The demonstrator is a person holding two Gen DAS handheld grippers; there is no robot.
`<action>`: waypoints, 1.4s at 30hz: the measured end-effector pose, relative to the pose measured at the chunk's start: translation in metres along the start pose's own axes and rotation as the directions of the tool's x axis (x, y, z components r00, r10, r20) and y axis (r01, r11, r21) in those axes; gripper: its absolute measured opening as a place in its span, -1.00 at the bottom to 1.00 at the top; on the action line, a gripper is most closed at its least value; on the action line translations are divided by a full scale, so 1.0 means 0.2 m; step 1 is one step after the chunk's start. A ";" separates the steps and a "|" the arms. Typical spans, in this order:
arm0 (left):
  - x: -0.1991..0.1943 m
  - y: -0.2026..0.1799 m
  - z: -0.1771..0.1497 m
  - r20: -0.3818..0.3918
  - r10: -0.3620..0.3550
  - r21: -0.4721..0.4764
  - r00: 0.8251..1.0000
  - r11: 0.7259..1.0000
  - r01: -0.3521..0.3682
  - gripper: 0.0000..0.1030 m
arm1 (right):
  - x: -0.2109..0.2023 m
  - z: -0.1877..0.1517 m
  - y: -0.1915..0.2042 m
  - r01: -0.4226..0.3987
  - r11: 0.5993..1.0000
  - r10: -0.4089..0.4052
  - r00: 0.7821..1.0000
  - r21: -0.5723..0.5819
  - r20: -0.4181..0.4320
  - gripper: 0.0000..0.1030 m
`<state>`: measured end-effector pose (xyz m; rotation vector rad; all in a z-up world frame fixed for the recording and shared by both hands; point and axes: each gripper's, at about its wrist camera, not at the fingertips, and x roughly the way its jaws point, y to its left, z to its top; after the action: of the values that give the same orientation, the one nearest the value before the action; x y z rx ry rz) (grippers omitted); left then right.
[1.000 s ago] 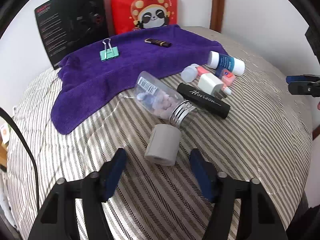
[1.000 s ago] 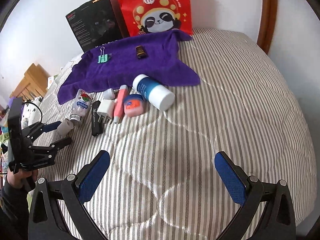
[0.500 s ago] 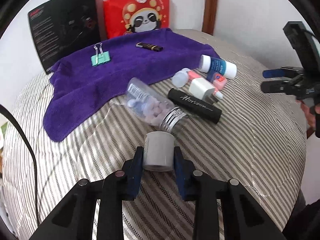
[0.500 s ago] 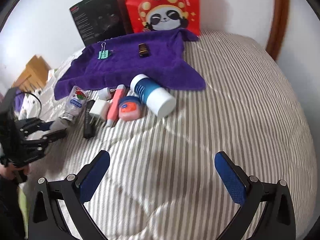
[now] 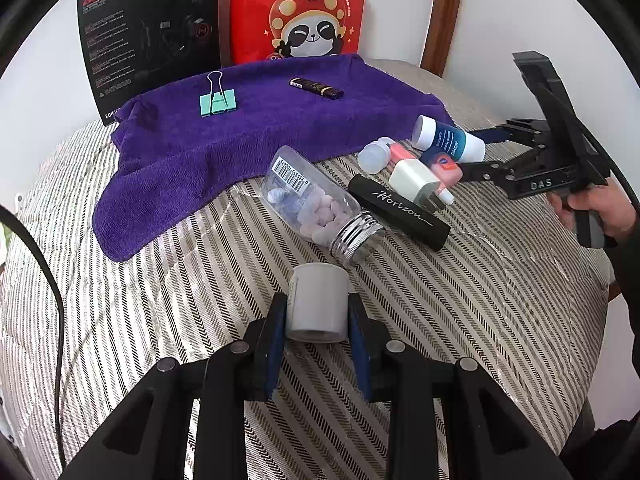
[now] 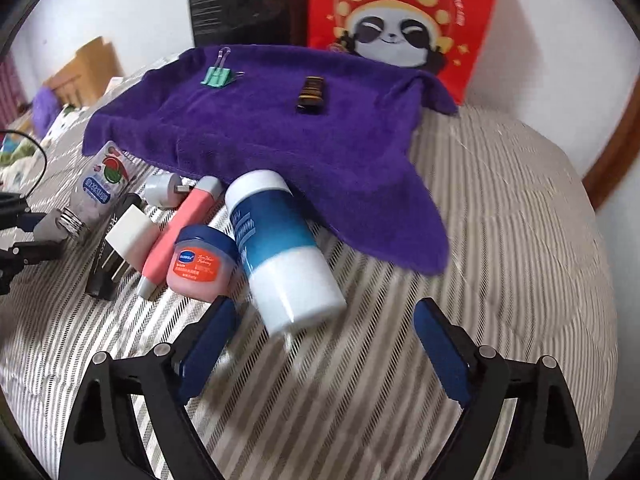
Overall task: Organize rigid objects
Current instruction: 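Grasp the white tape roll with the left tool while the right tool grasps the white-blue bottle, then place the tape roll on the towel with the left tool while the right tool places the bottle there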
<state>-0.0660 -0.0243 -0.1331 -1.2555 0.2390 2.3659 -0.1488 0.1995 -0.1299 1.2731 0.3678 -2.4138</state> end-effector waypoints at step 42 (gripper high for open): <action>-0.13 0.30 0.34 0.154 -0.021 -0.182 0.988 0.982 0.049 -0.46 | -0.19 0.10 -0.08 -0.249 0.949 0.228 0.966 0.194 0.124 -0.29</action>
<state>-0.1323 -0.0615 -0.0766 -1.1418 -0.0524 2.4842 -0.1514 0.2131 -0.0868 1.1961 -0.0683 -2.3403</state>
